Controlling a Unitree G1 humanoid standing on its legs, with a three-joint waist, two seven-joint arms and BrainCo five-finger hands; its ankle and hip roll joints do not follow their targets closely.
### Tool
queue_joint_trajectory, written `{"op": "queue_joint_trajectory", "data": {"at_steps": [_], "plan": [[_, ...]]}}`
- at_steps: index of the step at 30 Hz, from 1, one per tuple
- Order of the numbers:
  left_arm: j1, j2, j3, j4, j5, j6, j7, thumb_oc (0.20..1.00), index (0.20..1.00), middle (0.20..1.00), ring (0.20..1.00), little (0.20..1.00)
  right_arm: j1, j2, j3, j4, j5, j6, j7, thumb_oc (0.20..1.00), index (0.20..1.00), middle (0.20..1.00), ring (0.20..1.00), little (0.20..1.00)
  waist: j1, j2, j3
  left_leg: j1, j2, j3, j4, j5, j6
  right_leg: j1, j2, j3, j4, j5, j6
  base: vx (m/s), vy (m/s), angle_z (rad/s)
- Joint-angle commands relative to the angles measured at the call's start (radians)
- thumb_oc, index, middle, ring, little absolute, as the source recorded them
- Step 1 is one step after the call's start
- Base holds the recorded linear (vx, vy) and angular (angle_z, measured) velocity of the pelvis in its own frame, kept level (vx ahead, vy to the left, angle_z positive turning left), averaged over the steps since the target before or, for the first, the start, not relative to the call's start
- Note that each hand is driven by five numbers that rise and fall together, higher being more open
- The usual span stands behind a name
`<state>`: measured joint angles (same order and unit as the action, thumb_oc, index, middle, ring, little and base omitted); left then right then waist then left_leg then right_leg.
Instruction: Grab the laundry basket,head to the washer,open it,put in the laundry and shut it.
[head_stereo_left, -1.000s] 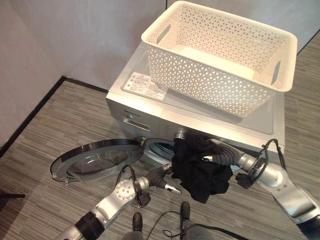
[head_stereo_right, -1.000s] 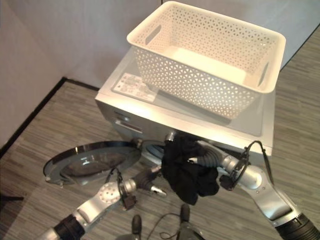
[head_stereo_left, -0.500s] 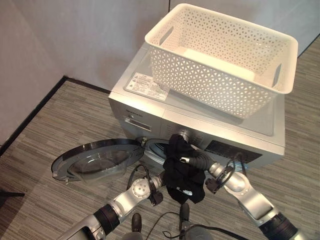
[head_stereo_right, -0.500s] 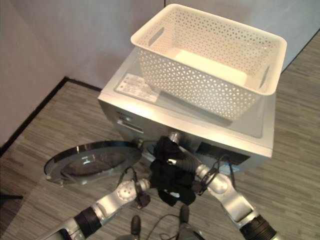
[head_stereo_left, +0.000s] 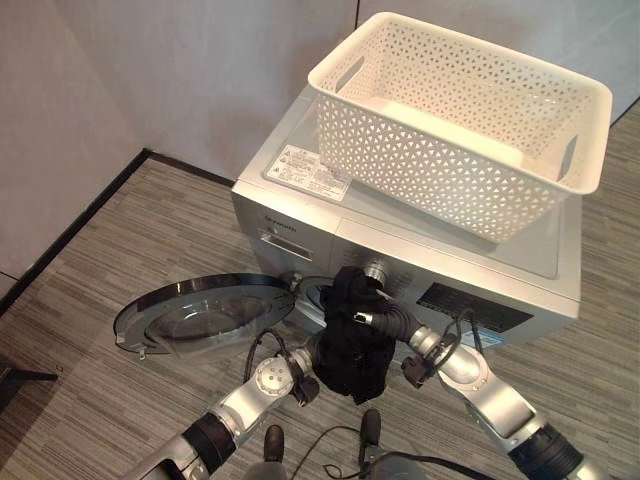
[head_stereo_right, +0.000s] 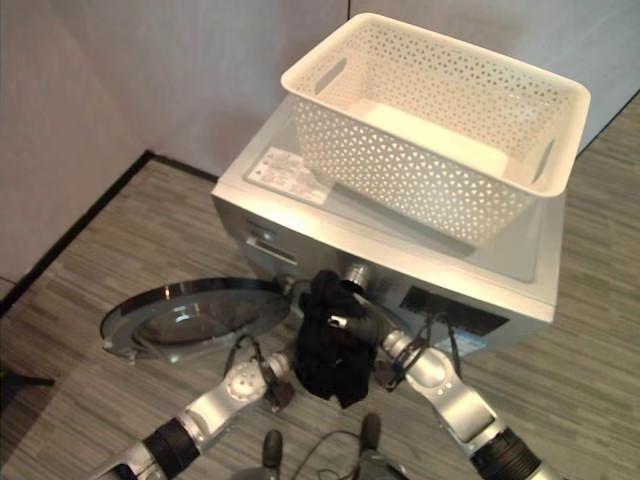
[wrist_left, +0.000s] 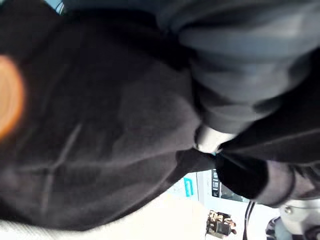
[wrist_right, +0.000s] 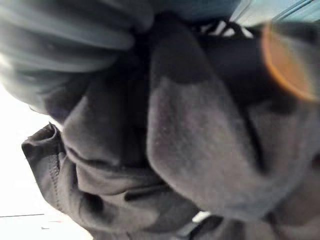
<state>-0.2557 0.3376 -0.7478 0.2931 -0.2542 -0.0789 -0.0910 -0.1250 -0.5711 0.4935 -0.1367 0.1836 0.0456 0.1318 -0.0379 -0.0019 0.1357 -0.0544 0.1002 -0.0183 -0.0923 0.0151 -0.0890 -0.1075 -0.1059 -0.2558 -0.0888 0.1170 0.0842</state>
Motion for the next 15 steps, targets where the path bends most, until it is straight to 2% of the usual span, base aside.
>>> {"op": "queue_joint_trajectory", "data": {"at_steps": [1, 7, 11, 14, 15], "plan": [[-0.005, -0.003, 0.054, 0.025, 0.06, -0.074, 0.027, 0.2, 0.2, 0.2, 0.2, 0.2, 0.013, -0.028, -0.019, -0.056, 0.03, -0.067, 0.012, 1.0, 1.0, 1.0, 1.0, 1.0, 0.01, -0.043, -0.038, -0.043, 0.018, 0.057, 0.005, 0.002, 0.033, 0.02, -0.05, 0.023, 0.002, -0.101, 0.049, 0.0, 0.0, 0.0], [0.051, 0.023, 0.109, 0.03, 0.112, -0.071, 0.032, 0.2, 0.2, 0.2, 0.2, 0.2, 0.06, -0.046, -0.064, -0.063, 0.042, -0.079, 0.027, 1.0, 1.0, 1.0, 1.0, 1.0, 0.011, -0.045, -0.045, -0.036, 0.02, 0.061, 0.005, -0.003, 0.034, 0.023, -0.05, 0.028, 0.002, -0.102, 0.051, 0.0, 0.0, 0.0], [0.111, 0.03, 0.134, 0.073, 0.116, -0.065, 0.009, 0.2, 0.2, 0.2, 0.2, 0.2, 0.122, -0.062, -0.131, -0.072, 0.108, -0.086, 0.041, 1.0, 1.0, 1.0, 1.0, 1.0, 0.008, -0.047, -0.053, -0.029, 0.017, 0.066, 0.005, -0.007, 0.033, 0.026, -0.05, 0.032, 0.002, -0.104, 0.052, 0.01, 0.004, -0.01], [0.176, 0.043, 0.187, 0.113, 0.09, -0.061, 0.004, 0.2, 0.2, 0.2, 0.2, 0.2, 0.198, -0.068, -0.196, -0.026, 0.178, -0.082, 0.051, 1.0, 1.0, 1.0, 1.0, 1.0, 0.003, -0.049, -0.059, -0.026, 0.016, 0.071, 0.005, -0.007, 0.031, 0.027, -0.051, 0.031, 0.002, -0.102, 0.054, 0.02, 0.013, -0.04], [0.224, 0.059, 0.243, 0.124, 0.081, -0.059, 0.003, 0.2, 0.2, 0.2, 0.2, 0.2, 0.256, -0.085, -0.233, 0.01, 0.14, -0.074, 0.061, 1.0, 1.0, 1.0, 1.0, 1.0, 0.004, -0.051, -0.061, -0.026, 0.016, 0.073, 0.005, -0.007, 0.029, 0.026, -0.05, 0.03, 0.002, -0.102, 0.055, 0.02, 0.006, -0.04]]}}
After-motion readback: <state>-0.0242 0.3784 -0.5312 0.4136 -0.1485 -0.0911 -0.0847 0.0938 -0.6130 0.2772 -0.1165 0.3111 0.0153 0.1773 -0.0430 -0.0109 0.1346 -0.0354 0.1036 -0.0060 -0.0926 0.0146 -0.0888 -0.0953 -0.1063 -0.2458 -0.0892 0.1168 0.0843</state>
